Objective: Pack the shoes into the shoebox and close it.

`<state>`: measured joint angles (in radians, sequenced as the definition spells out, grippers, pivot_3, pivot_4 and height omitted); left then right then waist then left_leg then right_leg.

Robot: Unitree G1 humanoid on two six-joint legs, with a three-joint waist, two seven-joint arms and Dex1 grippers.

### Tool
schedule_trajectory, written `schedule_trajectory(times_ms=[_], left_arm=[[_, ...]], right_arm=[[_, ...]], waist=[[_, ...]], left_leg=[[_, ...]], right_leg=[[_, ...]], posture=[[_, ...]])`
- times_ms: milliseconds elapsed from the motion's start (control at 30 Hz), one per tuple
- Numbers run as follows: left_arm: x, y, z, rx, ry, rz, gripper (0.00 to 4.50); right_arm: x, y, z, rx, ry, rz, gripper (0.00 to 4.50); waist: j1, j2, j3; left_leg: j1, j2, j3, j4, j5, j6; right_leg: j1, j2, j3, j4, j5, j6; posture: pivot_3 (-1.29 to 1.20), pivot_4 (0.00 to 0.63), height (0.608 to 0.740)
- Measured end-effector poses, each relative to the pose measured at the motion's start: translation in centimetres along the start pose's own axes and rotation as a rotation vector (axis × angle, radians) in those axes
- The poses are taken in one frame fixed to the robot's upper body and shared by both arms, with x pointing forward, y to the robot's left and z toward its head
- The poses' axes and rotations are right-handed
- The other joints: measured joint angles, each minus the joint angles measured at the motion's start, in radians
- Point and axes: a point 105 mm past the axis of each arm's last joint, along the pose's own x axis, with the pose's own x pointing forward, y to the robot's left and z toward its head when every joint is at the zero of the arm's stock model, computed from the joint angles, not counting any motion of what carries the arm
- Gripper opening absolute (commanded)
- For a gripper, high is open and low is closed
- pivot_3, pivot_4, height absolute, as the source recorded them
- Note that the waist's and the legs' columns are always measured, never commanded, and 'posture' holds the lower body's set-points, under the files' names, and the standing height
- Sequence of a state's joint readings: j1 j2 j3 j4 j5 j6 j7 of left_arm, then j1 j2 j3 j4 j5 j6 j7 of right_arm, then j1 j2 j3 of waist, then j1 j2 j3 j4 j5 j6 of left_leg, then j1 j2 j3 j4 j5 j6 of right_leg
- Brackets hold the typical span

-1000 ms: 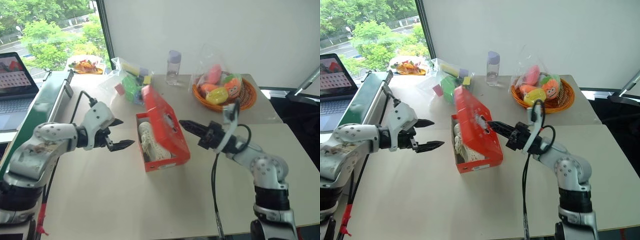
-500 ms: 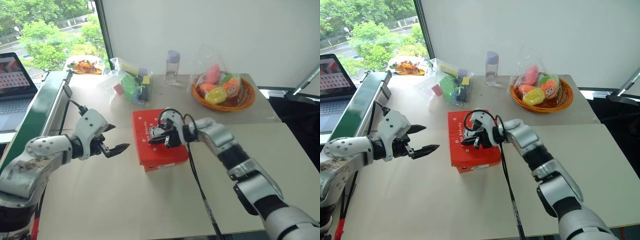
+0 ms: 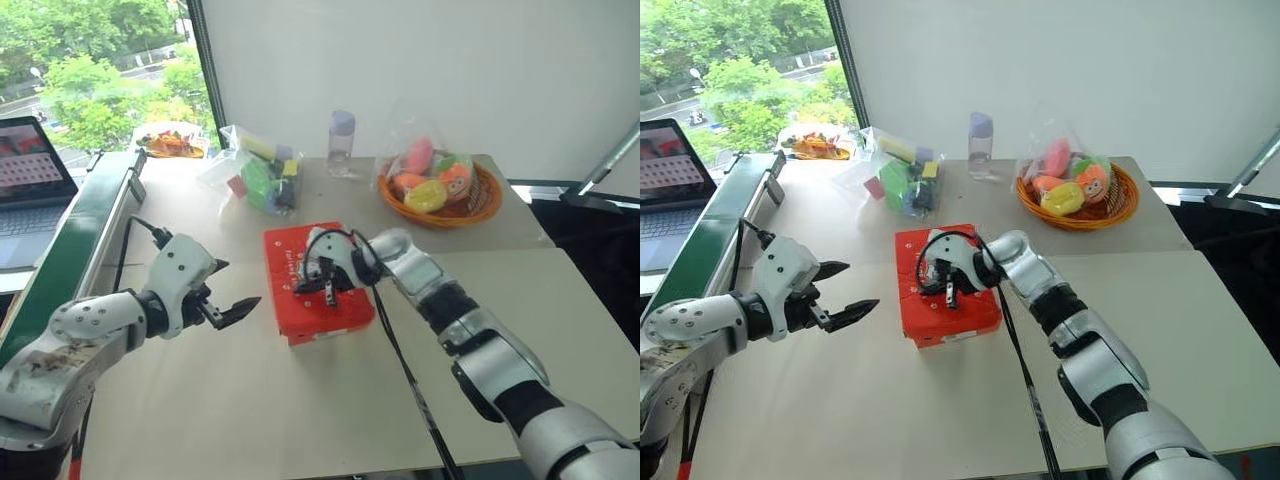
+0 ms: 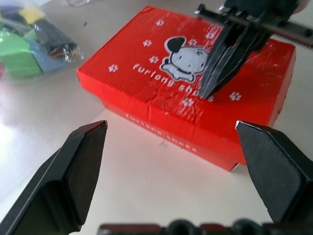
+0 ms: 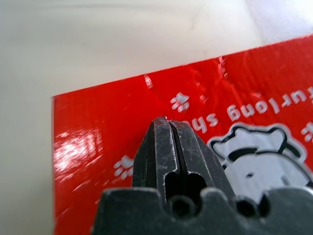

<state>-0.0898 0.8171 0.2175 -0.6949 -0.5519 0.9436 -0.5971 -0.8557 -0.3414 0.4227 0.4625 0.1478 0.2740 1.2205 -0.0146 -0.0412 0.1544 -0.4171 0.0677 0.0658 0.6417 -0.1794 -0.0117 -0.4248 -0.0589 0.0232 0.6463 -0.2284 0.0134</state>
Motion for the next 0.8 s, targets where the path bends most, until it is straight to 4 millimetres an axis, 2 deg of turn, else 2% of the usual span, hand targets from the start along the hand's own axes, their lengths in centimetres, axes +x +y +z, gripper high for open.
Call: schedule_trajectory(times_ms=[100,167,200,333,467,600,700,800], left_arm=[[0.0,-0.2,-0.6,-0.024,0.004,0.001,4.5],[0.2,-0.5,-0.7,-0.044,-0.011,-0.008,4.5],[0.2,-0.6,-0.8,-0.048,-0.018,-0.011,4.5],[0.3,-0.8,-0.8,-0.058,-0.048,-0.016,4.5],[0.3,-0.9,-0.5,-0.063,-0.094,-0.004,4.5],[-0.2,-0.7,-1.5,-0.089,-0.101,0.046,4.5],[-0.6,-0.9,-3.7,-0.15,-0.073,0.103,4.5],[-1.1,-0.8,-4.6,-0.195,-0.096,0.172,4.5]], right_arm=[[-3.0,1.5,0.6,-0.018,-0.057,-0.001,0.8],[-4.9,2.1,1.0,-0.013,-0.079,-0.031,1.43],[-5.6,2.4,1.0,-0.013,-0.079,-0.041,1.89],[-7.5,3.3,-0.1,0.03,-0.064,-0.112,3.21],[-9.1,3.1,-0.9,0.088,-0.089,-0.224,4.44],[-11.8,2.5,-2.4,0.156,-0.105,-0.375,4.44],[-13.0,3.1,-5.0,0.26,-0.115,-0.457,4.44],[-13.9,3.5,-7.4,0.332,-0.102,-0.529,4.44]], waist=[[0.003,0.0,0.0],[0.004,0.0,0.0],[0.003,0.0,0.0],[0.002,0.0,0.001],[0.003,0.0,0.001],[0.004,0.0,0.001],[0.003,-0.001,0.001],[0.002,-0.001,0.001]], left_leg=[[-0.006,0.0,0.0,0.0,0.0,0.002],[-0.008,0.0,0.0,0.0,0.0,0.002],[-0.008,0.0,0.0,0.0,0.0,0.002],[-0.007,0.0,0.0,0.0,0.0,0.002],[-0.007,0.0,0.0,0.001,0.0,0.002],[-0.005,0.0,-0.001,0.001,0.0,0.002],[-0.006,0.0,0.0,0.001,-0.001,0.004],[-0.006,0.0,0.0,0.001,-0.001,0.004]], right_leg=[[-0.005,0.0,0.0,0.0,-0.001,0.0],[-0.007,0.0,0.0,-0.001,-0.001,0.0],[-0.007,0.0,-0.001,0.0,-0.002,0.0],[-0.006,0.0,0.0,0.0,-0.002,-0.001],[-0.006,0.0,0.0,-0.001,-0.006,0.004],[-0.004,0.0,0.0,-0.002,-0.005,0.003],[-0.003,0.0,0.0,-0.004,-0.004,0.002],[-0.003,-0.001,0.0,-0.004,-0.007,0.0]], posture=[[0.0,0.15,0.74],[0.0,0.15,0.74],[0.0,0.15,0.74],[0.0,0.15,0.74],[0.0,0.15,0.74],[0.0,0.15,0.74],[0.0,0.15,0.74],[0.0,0.15,0.74]])
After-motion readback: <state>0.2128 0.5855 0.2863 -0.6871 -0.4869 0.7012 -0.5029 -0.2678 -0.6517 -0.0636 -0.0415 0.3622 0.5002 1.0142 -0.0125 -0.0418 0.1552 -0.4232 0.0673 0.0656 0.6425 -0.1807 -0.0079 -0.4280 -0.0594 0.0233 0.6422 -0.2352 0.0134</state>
